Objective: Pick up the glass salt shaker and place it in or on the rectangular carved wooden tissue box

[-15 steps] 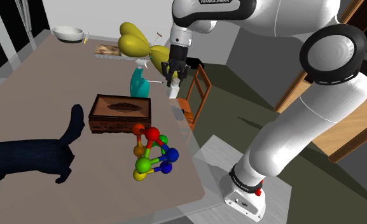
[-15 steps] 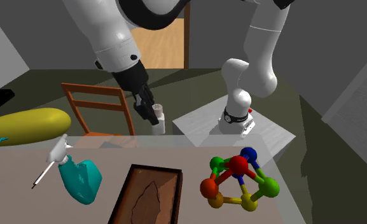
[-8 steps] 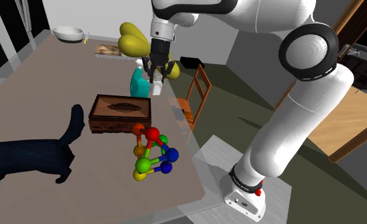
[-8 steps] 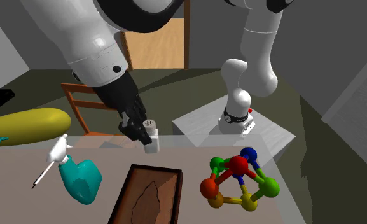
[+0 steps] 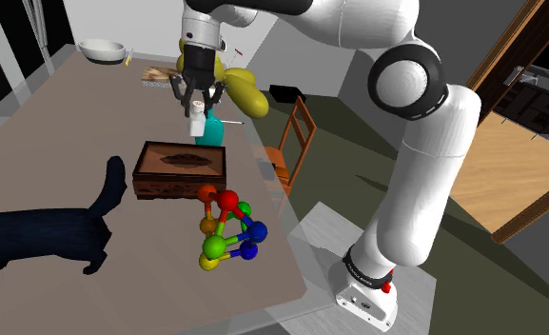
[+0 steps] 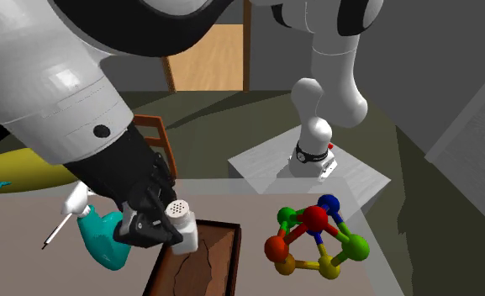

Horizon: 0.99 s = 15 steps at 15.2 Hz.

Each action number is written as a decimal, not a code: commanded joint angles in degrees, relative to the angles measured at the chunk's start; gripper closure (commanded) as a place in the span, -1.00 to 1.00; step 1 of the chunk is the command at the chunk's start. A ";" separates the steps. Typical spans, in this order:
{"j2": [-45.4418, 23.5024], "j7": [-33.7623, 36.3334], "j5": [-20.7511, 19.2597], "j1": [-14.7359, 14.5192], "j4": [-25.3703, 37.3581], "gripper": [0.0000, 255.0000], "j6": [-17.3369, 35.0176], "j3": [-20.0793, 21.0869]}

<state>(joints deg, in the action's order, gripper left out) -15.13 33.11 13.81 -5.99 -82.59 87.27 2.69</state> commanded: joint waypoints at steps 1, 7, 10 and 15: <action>-5.13 2.69 -0.08 -1.41 7.30 1.00 -1.55 0.87; -4.62 1.60 -0.05 -1.54 1.98 1.00 3.14 0.80; -4.59 1.09 -0.02 -1.59 -0.35 1.00 5.38 0.78; -4.83 0.27 0.05 -1.68 -3.81 1.00 8.99 0.77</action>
<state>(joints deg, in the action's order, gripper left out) -19.90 33.44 13.85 -7.60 -85.81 95.56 3.43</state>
